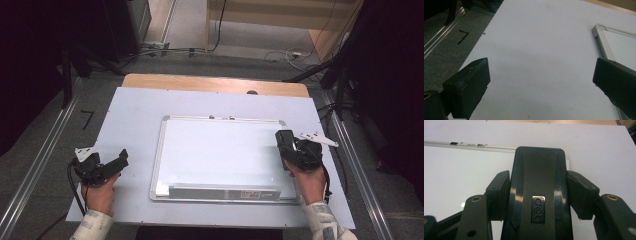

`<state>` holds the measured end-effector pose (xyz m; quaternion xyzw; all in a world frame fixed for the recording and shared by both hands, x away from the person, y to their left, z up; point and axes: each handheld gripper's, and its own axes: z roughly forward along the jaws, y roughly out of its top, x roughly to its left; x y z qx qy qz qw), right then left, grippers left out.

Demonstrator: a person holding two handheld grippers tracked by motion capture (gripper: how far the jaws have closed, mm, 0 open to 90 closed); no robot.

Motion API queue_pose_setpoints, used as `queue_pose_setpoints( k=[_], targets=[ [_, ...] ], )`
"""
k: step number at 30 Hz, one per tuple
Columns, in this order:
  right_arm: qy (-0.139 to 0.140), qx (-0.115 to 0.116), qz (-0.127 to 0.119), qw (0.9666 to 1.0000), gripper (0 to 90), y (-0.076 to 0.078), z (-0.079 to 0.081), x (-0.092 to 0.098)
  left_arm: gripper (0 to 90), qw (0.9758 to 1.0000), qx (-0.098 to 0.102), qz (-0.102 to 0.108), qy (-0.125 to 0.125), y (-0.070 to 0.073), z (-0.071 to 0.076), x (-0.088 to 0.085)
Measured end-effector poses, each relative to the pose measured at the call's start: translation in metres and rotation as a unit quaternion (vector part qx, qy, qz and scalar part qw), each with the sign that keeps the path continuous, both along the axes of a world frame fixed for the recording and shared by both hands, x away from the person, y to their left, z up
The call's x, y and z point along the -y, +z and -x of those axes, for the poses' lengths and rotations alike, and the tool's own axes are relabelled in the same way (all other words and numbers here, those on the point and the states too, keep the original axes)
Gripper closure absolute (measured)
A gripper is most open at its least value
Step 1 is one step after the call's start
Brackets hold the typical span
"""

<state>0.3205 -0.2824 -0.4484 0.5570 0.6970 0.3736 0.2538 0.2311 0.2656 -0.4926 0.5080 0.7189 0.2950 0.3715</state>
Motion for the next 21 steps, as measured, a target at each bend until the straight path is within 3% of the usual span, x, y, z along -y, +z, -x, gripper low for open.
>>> queue_pose_setpoints(
  k=[9,21],
  targets=[
    [-0.007,-0.006,-0.001,1.0,37.5,-0.004,-0.007,-0.001,1.1,1.0,0.0,-0.001,0.0,0.0,0.0,0.0],
    [-0.026,-0.021,0.006,0.9994,37.5,-0.015,-0.04,-0.011,1.1,1.0,-0.002,0.0,0.002,0.0,0.001,-0.001]
  ],
)
